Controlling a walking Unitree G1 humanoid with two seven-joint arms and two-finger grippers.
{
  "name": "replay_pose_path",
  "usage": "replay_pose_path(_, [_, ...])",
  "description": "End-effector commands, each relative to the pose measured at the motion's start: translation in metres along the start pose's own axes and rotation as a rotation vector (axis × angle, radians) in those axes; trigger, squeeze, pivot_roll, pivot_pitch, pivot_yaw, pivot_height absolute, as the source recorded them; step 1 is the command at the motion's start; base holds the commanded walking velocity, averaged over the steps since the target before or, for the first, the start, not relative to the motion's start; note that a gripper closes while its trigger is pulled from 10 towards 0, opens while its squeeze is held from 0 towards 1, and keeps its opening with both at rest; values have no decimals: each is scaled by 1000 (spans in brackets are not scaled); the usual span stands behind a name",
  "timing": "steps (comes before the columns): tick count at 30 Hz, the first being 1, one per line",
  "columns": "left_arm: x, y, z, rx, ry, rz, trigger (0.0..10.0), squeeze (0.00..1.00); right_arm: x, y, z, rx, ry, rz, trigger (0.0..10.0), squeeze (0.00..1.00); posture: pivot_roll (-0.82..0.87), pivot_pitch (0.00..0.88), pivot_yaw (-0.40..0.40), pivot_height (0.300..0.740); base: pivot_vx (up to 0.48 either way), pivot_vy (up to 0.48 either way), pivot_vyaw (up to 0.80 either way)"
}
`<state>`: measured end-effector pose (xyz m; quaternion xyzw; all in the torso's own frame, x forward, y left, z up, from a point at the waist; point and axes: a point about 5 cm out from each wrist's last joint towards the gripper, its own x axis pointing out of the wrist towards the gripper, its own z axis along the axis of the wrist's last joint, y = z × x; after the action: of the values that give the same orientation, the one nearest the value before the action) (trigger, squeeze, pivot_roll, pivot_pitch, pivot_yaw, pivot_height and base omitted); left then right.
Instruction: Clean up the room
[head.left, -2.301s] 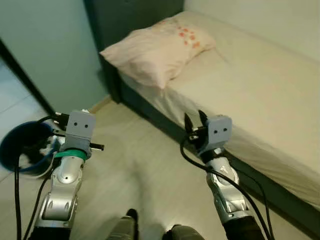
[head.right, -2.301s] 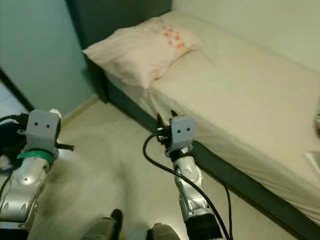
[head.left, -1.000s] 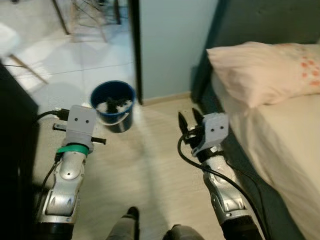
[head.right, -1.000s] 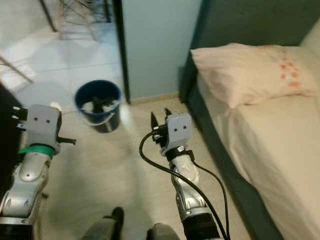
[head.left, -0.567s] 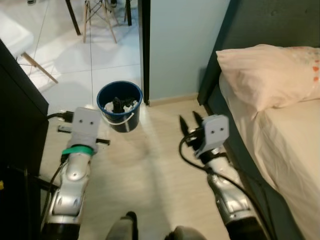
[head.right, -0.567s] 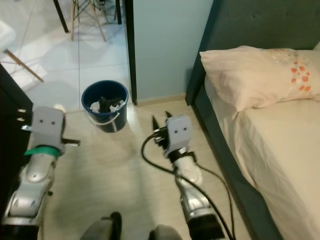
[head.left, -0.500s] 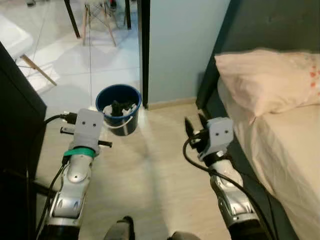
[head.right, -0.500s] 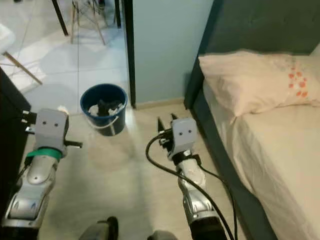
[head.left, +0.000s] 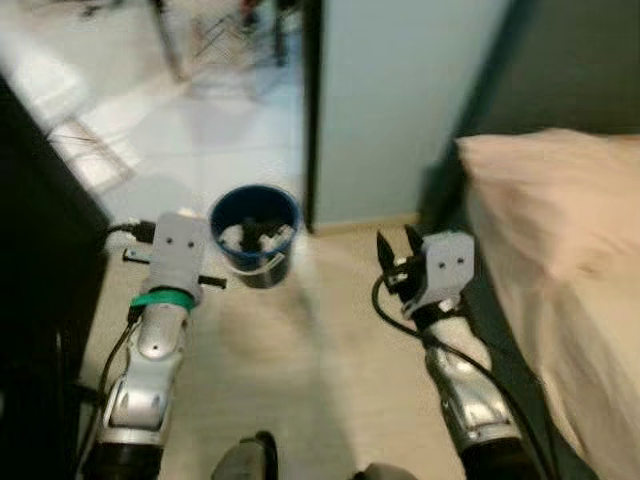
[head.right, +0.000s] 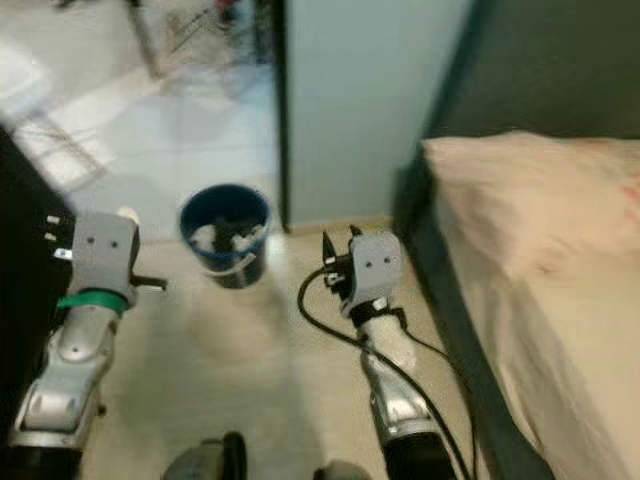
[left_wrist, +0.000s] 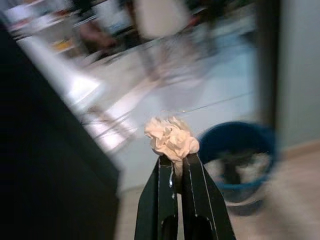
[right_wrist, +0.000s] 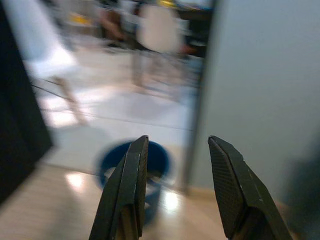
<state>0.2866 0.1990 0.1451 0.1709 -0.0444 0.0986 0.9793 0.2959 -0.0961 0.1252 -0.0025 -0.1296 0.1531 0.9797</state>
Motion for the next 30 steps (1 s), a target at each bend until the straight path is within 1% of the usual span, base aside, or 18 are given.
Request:
replay_pose_path(1, [-2, -7, 0, 1, 6, -21, 10000, 0, -10, -11, -8, -15, 42, -32, 10000, 0, -45, 74, 14, 731, 390, 0, 0])
replay_pose_path(8, [-2, -7, -1, 2, 9, -16, 10000, 0, -10, -9, -8, 2, 40, -20, 10000, 0, -43, 78, 12, 731, 388, 0, 757])
replay_pose_path(11, [-2, -7, -1, 3, 11, -15, 10000, 0, -10, -9, -9, 2, 45, -25, 10000, 0, -43, 78, 12, 731, 386, 0, 500])
replay_pose_path(19, [-3, -6, -1, 4, 13, -14, 10000, 0, -10, -13, -9, 0, 47, -58, 10000, 0, -42, 81, 12, 731, 384, 0, 0])
replay_pose_path(20, [-2, -6, -1, 4, 13, -16, 10000, 0, -10, -17, -11, -6, 63, -89, 10000, 0, -42, 82, 13, 731, 379, 0, 0])
replay_pose_path(21, [-2, -6, -1, 3, 14, -17, 10000, 0, -11, -21, -12, -7, 70, -117, 10000, 0, -42, 83, 14, 731, 379, 0, -494])
replay_pose_path(24, [-2, -6, -1, 3, 14, -19, 10000, 0, -11, -23, -13, -7, 74, -134, 10000, 0, -42, 83, 14, 731, 379, 0, -494])
replay_pose_path(27, [-2, -7, -1, 3, 14, -27, 10000, 0, -12, -29, -14, -23, 83, -168, 10000, 0, -45, 84, 18, 731, 376, 0, -800])
replay_pose_path(30, [-2, -7, -1, 2, 13, -32, 10000, 0, -13, -30, -14, -31, 89, -182, 10000, 0, -46, 84, 19, 731, 374, 0, -800])
